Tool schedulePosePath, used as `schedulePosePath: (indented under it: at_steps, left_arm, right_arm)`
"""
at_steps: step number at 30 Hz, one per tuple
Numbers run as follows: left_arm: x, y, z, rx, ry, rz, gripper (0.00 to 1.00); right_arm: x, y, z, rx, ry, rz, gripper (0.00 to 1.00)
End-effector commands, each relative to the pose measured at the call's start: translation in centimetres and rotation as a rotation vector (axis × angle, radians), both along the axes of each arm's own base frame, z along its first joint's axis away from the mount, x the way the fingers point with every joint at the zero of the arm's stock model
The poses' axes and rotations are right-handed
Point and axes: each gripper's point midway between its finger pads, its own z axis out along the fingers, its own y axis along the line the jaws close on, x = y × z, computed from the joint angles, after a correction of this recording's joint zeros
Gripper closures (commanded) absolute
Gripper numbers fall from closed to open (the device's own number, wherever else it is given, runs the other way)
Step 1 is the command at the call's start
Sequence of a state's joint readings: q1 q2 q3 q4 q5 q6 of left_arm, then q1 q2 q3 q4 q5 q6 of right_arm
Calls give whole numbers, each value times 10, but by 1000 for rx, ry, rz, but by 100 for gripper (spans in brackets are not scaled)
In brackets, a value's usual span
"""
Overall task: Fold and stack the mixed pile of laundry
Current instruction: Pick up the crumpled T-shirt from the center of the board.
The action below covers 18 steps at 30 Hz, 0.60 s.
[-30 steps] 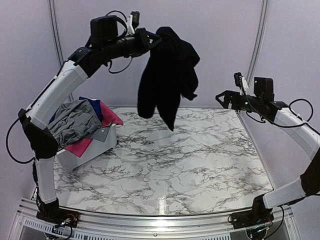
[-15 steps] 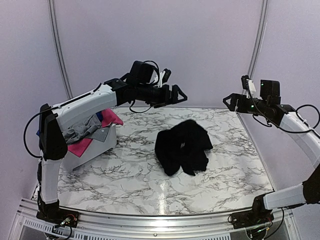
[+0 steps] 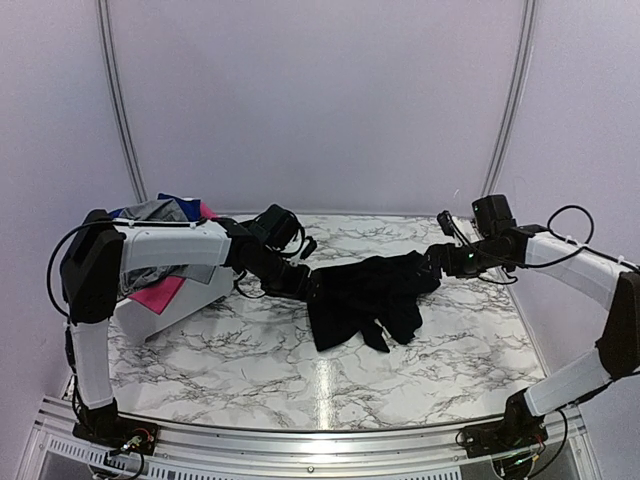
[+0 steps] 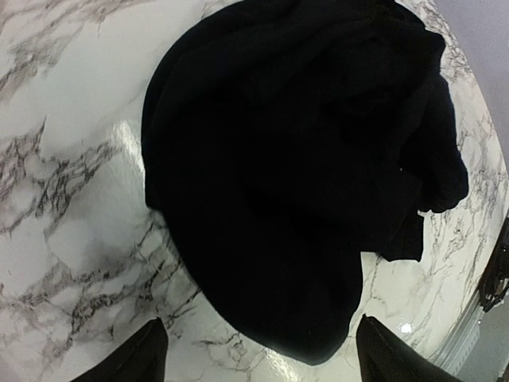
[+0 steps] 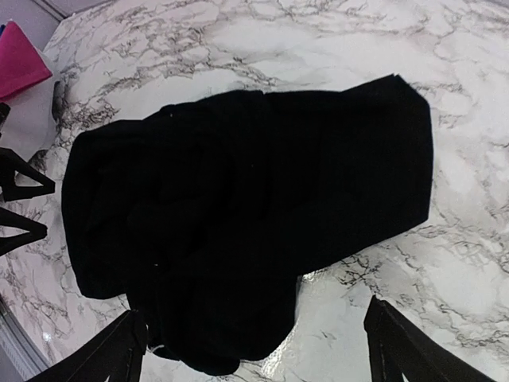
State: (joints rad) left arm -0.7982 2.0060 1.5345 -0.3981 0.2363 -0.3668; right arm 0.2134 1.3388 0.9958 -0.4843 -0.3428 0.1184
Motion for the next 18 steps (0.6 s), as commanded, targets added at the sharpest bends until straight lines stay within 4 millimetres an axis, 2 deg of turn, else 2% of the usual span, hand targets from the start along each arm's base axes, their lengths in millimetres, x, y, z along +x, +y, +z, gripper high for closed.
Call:
schedulePosePath:
  at_steps: [1,3,6,10,13,16,18]
  left_arm:
    - [-24,0,4,4,7,-51,21]
    - [-30,-6,-4,10,26,-64,26]
    - [-29,-12,-15,11,51,-42,35]
    - [-20,-13,-22,21,51,13,46]
    - [-16,-16,-21,13,53,33,56]
    - [-11,-17,-18,10,41,51,67]
    - [-10,-18,-15,7,34,56,76]
  right_arm:
    - [-5,11,-30,-8,133,24,10]
    - [-9,19,-40,16,182,34,11]
    - [-15,32,-49,78,228,49,11]
    - [-21,66,-55,163,276,96,10]
    - [-27,90,-69,112,310,133,10]
    - [-30,97,-83,66,328,126,13]
    - [-27,95,-92,37,337,101,22]
